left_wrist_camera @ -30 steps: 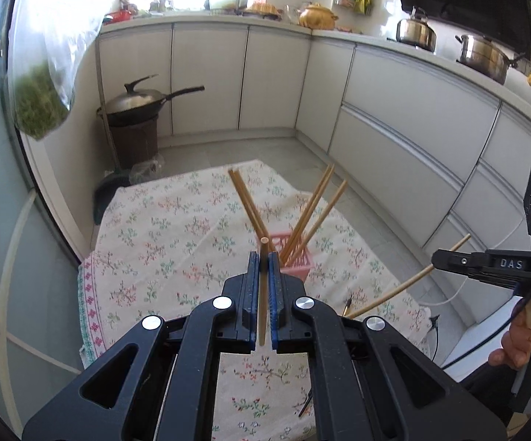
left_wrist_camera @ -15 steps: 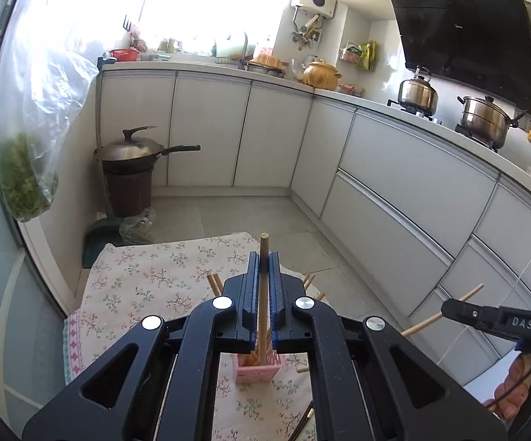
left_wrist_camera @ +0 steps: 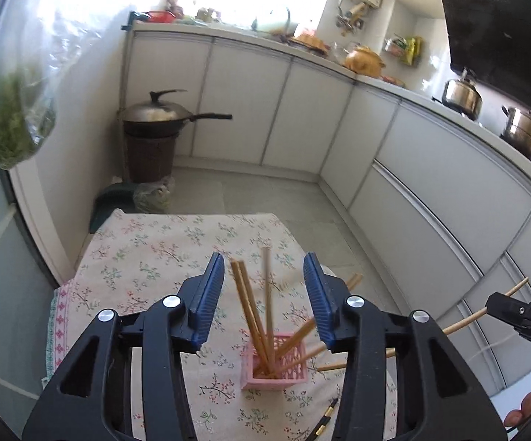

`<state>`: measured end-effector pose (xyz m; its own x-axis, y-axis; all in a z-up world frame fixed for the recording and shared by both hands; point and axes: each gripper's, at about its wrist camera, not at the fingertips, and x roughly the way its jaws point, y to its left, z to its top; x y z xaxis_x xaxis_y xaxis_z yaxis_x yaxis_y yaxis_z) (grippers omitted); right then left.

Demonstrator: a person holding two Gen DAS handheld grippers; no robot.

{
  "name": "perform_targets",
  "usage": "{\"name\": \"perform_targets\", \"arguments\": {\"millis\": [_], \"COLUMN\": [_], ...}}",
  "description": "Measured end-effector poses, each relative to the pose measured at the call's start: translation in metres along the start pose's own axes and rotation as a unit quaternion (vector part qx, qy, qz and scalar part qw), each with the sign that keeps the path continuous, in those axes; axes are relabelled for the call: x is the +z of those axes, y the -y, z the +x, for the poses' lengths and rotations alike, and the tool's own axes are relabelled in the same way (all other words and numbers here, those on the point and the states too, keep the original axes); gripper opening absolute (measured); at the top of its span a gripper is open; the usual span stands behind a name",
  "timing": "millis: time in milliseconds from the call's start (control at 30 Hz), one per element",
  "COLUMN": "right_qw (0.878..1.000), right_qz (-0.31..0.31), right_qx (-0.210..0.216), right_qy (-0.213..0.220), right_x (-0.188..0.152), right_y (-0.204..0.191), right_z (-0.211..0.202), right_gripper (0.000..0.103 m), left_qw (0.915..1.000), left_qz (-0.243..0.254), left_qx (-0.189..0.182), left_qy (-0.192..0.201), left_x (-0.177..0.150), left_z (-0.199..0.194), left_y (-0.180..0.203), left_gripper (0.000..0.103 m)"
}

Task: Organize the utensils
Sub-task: 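Lower the left tool's chopstick into the pink basket and open it, then lower the right tool's chopstick into the basket, open, and withdraw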

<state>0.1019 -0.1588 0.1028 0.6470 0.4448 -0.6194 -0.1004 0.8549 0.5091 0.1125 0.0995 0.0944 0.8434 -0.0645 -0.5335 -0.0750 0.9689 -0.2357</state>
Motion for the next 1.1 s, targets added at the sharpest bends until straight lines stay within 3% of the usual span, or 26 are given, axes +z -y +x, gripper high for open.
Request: {"name": "perform_targets", "arguments": {"millis": [133, 267, 600, 733, 1100], "right_qw": [1.000, 1.000, 0.998, 0.999, 0.997], "right_qz": [-0.006, -0.014, -0.038, -0.020, -0.055], "right_qx": [0.000, -0.007, -0.032, -0.025, -0.046], "right_qy": [-0.003, -0.005, -0.031, -0.040, -0.003], "right_x": [0.005, 0.010, 0.015, 0.013, 0.003], "right_y": [-0.010, -0.019, -0.039, -0.036, -0.045], "right_z": [0.010, 0.018, 0.058, 0.081, 0.057], "right_gripper": [0.006, 0.006, 0.008, 0.010, 0.011], "left_qw": [0.9995, 0.9994, 0.9998, 1.0000, 0.9992], "left_qz": [-0.008, -0.011, -0.009, 0.003, 0.035], "left_qx": [0.014, 0.012, 0.005, 0.004, 0.015], "left_qy": [0.027, 0.030, 0.015, 0.007, 0.011], "left_x": [0.008, 0.010, 0.010, 0.007, -0.001], "left_z": [-0.018, -0.024, -0.019, -0.015, -0.019], "left_y": [-0.005, -0.010, -0.010, -0.005, 0.009], "left_gripper": [0.059, 0.064, 0.065, 0.065, 0.072]}}
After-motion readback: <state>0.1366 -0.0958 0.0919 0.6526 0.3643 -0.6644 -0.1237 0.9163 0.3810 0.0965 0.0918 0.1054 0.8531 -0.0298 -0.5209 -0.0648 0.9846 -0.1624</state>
